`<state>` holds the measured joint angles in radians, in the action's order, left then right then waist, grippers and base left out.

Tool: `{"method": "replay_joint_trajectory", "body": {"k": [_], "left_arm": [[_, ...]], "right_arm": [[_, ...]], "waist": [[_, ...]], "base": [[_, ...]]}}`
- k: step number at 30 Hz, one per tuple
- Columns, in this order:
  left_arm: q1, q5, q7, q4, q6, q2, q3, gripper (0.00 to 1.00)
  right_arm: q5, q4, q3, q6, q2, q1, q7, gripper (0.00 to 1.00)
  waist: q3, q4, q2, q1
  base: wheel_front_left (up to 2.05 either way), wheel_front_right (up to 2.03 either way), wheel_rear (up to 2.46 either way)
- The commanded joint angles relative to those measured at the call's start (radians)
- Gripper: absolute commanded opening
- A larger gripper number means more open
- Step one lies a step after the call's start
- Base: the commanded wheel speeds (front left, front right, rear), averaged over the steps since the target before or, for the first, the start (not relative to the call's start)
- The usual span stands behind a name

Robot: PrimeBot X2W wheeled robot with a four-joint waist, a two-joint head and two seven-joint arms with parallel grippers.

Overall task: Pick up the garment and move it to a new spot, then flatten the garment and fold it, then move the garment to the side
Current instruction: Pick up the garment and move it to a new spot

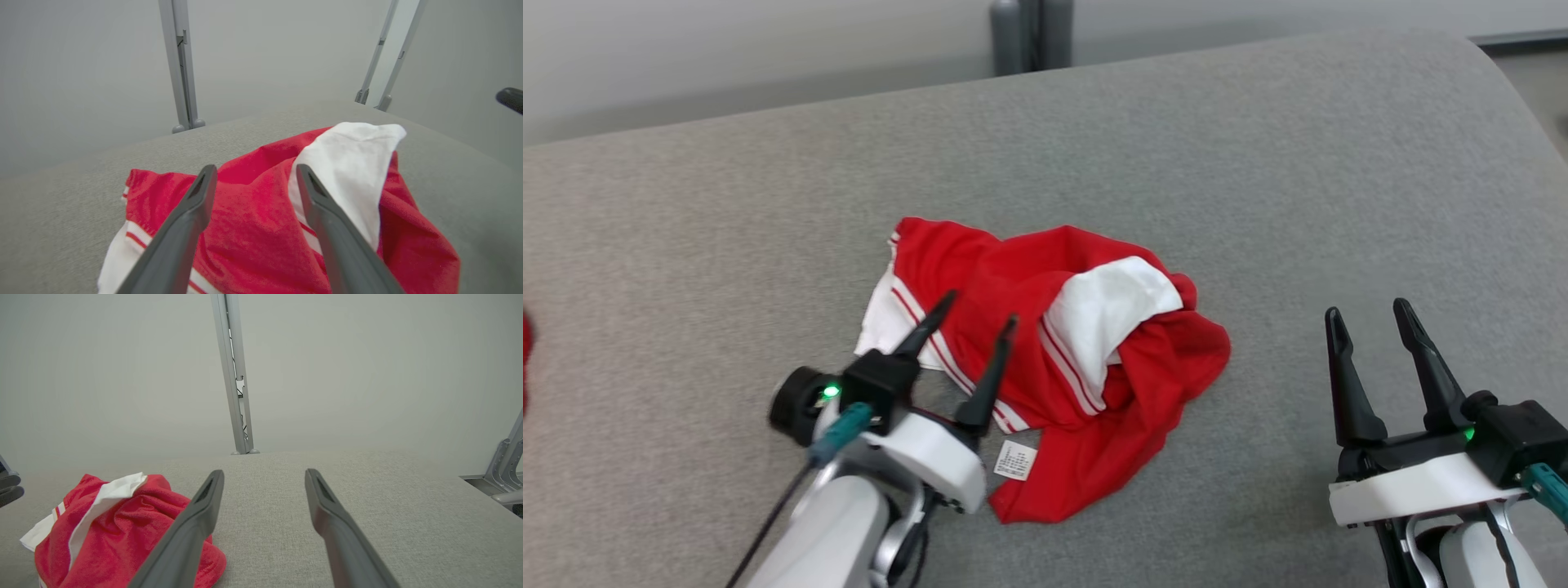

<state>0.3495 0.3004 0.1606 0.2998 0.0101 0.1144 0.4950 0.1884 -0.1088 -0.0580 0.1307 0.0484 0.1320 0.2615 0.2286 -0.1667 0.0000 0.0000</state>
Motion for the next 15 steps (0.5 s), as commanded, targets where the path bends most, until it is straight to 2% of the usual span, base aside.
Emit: {"method": "replay_joint_trajectory", "body": {"k": [1, 8, 15], "left_arm": [[-0.018, 0.010, 0.014, -0.005, -0.019, 0.014, -0.024, 1.00], [-0.101, 0.065, 0.068, -0.025, -0.104, 0.062, -0.155, 1.00], [-0.190, 0.096, 0.095, -0.054, -0.133, 0.111, -0.242, 1.00]], "right_arm": [[-0.006, -0.002, 0.004, 0.000, 0.005, -0.013, 0.005, 1.00], [-0.035, -0.027, 0.011, 0.000, 0.005, -0.043, 0.005, 1.00], [-0.052, -0.055, 0.009, 0.000, 0.005, -0.066, 0.005, 1.00]], "waist": [[-0.031, 0.037, 0.0000, 0.0000], [-0.093, 0.109, 0.0000, 0.0000], [-0.147, 0.148, 0.0000, 0.0000]], "base": [[0.00, 0.00, 0.00], [0.00, 0.00, 0.00], [0.00, 0.00, 0.00]]}}
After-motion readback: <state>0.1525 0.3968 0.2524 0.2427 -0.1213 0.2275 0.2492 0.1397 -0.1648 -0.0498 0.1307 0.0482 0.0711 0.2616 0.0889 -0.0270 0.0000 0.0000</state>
